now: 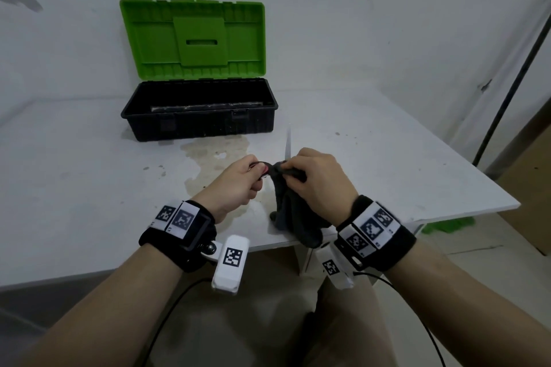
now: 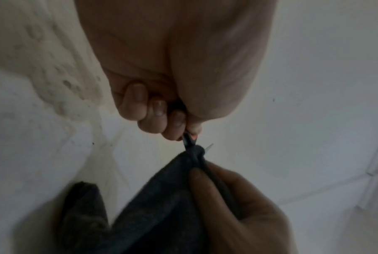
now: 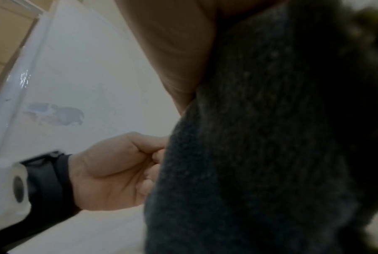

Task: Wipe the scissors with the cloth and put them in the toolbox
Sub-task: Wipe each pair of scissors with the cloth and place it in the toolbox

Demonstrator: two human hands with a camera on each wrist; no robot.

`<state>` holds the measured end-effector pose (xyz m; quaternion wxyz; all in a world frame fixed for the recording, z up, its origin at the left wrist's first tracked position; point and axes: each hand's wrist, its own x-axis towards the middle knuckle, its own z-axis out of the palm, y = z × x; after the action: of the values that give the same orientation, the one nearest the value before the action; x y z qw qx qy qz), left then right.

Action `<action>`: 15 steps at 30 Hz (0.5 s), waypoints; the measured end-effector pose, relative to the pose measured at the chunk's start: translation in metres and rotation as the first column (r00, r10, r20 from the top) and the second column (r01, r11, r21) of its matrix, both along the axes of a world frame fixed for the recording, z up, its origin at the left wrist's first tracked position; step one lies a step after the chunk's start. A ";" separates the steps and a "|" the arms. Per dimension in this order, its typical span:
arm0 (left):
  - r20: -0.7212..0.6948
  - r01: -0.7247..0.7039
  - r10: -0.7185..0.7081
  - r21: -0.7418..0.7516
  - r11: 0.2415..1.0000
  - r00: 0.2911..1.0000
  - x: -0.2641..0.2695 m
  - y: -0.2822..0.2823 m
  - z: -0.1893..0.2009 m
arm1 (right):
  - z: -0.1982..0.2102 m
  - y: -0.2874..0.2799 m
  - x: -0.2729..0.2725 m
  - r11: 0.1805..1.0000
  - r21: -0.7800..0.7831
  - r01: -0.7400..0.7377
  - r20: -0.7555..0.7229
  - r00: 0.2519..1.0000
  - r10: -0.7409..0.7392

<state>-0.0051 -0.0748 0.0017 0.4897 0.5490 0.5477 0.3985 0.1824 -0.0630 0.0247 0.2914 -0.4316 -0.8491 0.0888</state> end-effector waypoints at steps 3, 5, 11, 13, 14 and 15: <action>0.007 -0.028 0.028 -0.019 0.999 1.000 -0.009 -0.001 -0.001 | -0.003 0.012 0.013 0.993 0.003 0.117 -0.082 0.990 -0.117; 0.013 -0.042 0.042 -0.024 0.999 0.999 -0.014 0.000 -0.003 | 0.000 0.016 0.017 0.989 0.034 0.145 -0.145 0.980 -0.139; 0.058 -0.037 0.039 -0.021 0.999 0.998 -0.010 0.001 -0.002 | -0.006 0.006 0.002 0.999 0.019 0.042 -0.095 0.995 -0.040; 0.062 -0.040 0.041 -0.019 0.999 0.997 -0.010 -0.001 -0.003 | -0.012 0.010 0.006 0.996 -0.030 0.089 -0.090 0.992 -0.091; 0.068 -0.051 0.052 -0.016 0.999 0.996 -0.011 -0.002 -0.003 | -0.013 0.013 0.009 0.991 -0.053 0.125 -0.080 0.988 -0.129; 0.079 -0.067 0.067 -0.011 0.998 0.995 -0.013 -0.003 -0.004 | -0.013 0.016 0.013 0.984 -0.074 0.160 -0.059 0.985 -0.165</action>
<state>-0.0184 -0.0782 -0.0020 0.4997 0.5120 0.5478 0.4336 0.1958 -0.0474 0.0113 0.3101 -0.5062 -0.7975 0.1079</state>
